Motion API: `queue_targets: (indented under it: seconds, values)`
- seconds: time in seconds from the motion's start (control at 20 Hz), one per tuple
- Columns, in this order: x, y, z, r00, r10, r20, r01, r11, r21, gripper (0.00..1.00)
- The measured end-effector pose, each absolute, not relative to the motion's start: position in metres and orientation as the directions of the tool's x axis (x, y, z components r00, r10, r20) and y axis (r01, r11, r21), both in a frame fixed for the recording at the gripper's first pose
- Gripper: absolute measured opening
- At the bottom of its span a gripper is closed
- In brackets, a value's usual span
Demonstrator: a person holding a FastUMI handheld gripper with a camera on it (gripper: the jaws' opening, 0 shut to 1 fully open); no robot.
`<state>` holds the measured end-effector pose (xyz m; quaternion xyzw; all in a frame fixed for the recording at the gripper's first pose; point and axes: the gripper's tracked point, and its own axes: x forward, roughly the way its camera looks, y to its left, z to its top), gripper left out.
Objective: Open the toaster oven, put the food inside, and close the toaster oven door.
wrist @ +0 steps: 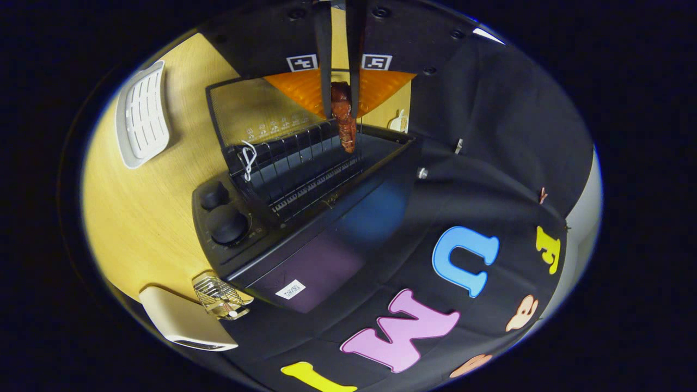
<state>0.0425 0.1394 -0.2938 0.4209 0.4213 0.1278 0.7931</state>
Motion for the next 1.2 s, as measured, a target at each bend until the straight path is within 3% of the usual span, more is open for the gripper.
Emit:
queue_targets:
  seconds: [0.45,0.75,0.9,0.95,1.05,1.15,1.2]
  values:
    - [0.094,0.168,-0.332,0.632,0.555,-0.541,0.261,0.505,0.823,0.15]
    - [0.107,0.153,-0.347,0.668,0.474,-0.573,0.266,0.567,0.779,0.19]
    - [0.109,0.137,-0.348,0.675,0.427,-0.601,0.288,0.597,0.749,0.44]
    - [0.11,0.132,-0.347,0.679,0.419,-0.602,0.291,0.6,0.745,0.44]
    - [0.112,0.124,-0.34,0.696,0.411,-0.589,0.287,0.592,0.753,0.6]
    - [0.109,0.119,-0.34,0.687,0.41,-0.599,0.29,0.602,0.744,0.67]
    - [0.106,0.118,-0.34,0.684,0.41,-0.604,0.287,0.61,0.739,0.76]
